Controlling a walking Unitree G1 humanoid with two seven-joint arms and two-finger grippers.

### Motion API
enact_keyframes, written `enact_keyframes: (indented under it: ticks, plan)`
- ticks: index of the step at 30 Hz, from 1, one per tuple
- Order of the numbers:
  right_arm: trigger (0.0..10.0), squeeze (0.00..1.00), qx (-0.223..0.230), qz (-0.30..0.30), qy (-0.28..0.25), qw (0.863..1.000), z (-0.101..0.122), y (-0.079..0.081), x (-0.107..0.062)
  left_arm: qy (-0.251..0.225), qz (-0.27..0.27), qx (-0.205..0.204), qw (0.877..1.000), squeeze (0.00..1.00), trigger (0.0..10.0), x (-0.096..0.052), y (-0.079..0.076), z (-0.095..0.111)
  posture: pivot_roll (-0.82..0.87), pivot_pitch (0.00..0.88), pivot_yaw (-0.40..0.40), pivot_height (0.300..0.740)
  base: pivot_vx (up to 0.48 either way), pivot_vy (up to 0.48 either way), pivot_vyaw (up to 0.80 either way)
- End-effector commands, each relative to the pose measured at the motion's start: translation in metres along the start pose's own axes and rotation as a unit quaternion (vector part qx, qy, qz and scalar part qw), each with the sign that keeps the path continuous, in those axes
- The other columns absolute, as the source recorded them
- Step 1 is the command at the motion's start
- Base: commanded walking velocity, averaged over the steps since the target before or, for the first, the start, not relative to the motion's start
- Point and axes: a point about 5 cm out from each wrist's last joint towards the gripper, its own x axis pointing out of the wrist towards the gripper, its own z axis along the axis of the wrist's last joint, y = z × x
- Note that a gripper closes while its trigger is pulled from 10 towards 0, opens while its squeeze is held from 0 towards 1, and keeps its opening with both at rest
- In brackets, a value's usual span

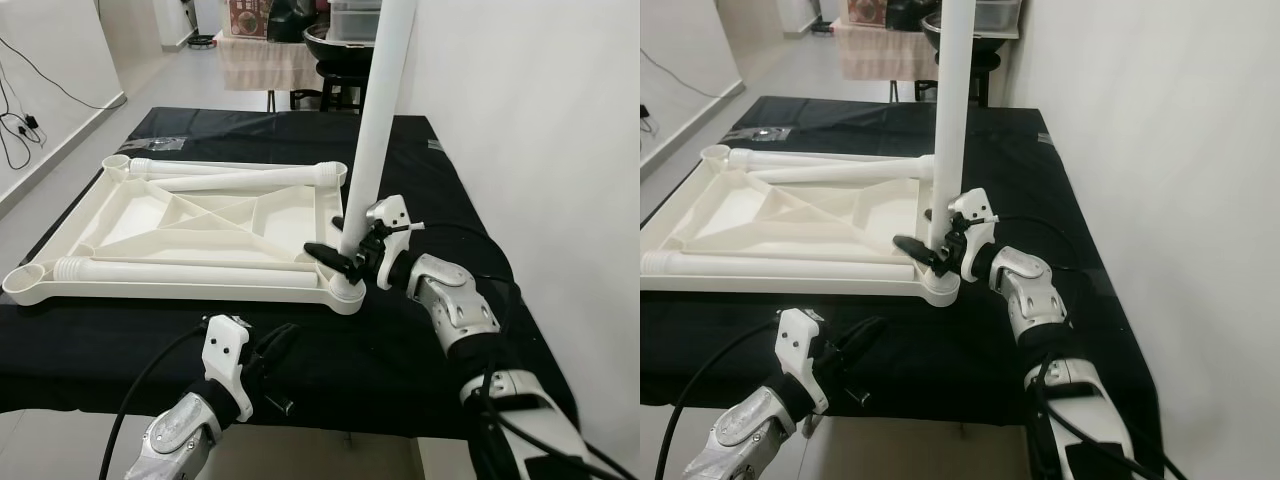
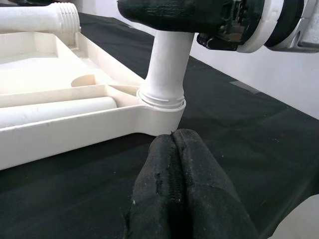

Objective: Building children table

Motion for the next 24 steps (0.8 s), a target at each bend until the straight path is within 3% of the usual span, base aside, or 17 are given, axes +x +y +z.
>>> enact_keyframes:
  ticks: [1, 4, 5, 6, 7, 8, 16, 20, 24]
  plan:
    - [10.0, 0.00, 0.000, 0.041, 0.005, 0.999, 0.001, 0.007, 0.008, 0.003, 0.002, 0.000, 1.000, 0.00, 10.0, -0.001, 0.000, -0.002, 0.11, 0.018, -0.070, 0.740, 0.000, 0.000, 0.00]
    - [10.0, 0.00, 0.006, 0.064, 0.025, 0.998, -0.002, 0.006, 0.011, 0.004, 0.002, 0.000, 1.000, 0.00, 10.0, -0.001, 0.000, -0.002, 0.11, 0.018, -0.069, 0.740, 0.000, 0.000, 0.00]
    - [4.1, 0.00, 0.008, 0.065, 0.033, 0.997, -0.005, 0.005, 0.011, 0.004, 0.003, 0.000, 1.000, 0.00, 10.0, -0.001, 0.000, -0.002, 0.11, 0.018, -0.069, 0.740, 0.000, 0.000, 0.00]
    - [4.1, 0.00, 0.008, 0.065, 0.033, 0.997, -0.005, 0.005, 0.011, 0.004, 0.003, 0.000, 1.000, 0.00, 10.0, -0.001, 0.000, -0.002, 0.11, 0.018, -0.069, 0.740, 0.000, 0.000, 0.00]
    - [1.1, 0.00, 0.013, 0.065, 0.035, 0.997, -0.006, 0.004, 0.010, 0.004, 0.003, 0.000, 1.000, 0.00, 10.0, -0.001, 0.000, -0.003, 0.11, 0.019, -0.068, 0.740, 0.000, 0.000, 0.00]
    - [0.0, 0.00, 0.016, 0.065, 0.033, 0.997, -0.007, 0.003, 0.010, 0.004, 0.003, 0.000, 1.000, 0.00, 10.0, -0.001, -0.001, -0.003, 0.11, 0.020, -0.067, 0.740, 0.000, 0.000, 0.00]
    - [0.0, 0.00, 0.010, 0.050, 0.011, 0.999, -0.007, -0.004, -0.001, 0.004, 0.001, -0.003, 1.000, 0.00, 10.0, -0.001, -0.001, -0.003, 0.10, 0.025, -0.065, 0.740, 0.000, 0.000, 0.00]
    - [0.0, 0.00, -0.009, -0.008, 0.011, 1.000, -0.017, -0.009, -0.019, 0.003, 0.002, -0.004, 1.000, 0.00, 10.0, -0.002, -0.001, -0.002, 0.09, 0.032, -0.061, 0.740, 0.000, 0.000, 0.00]
    - [0.0, 0.00, -0.022, -0.059, 0.034, 0.997, -0.026, -0.009, -0.025, 0.003, 0.002, -0.004, 1.000, 0.00, 10.0, -0.003, -0.001, -0.002, 0.09, 0.034, -0.063, 0.740, 0.000, 0.000, 0.00]
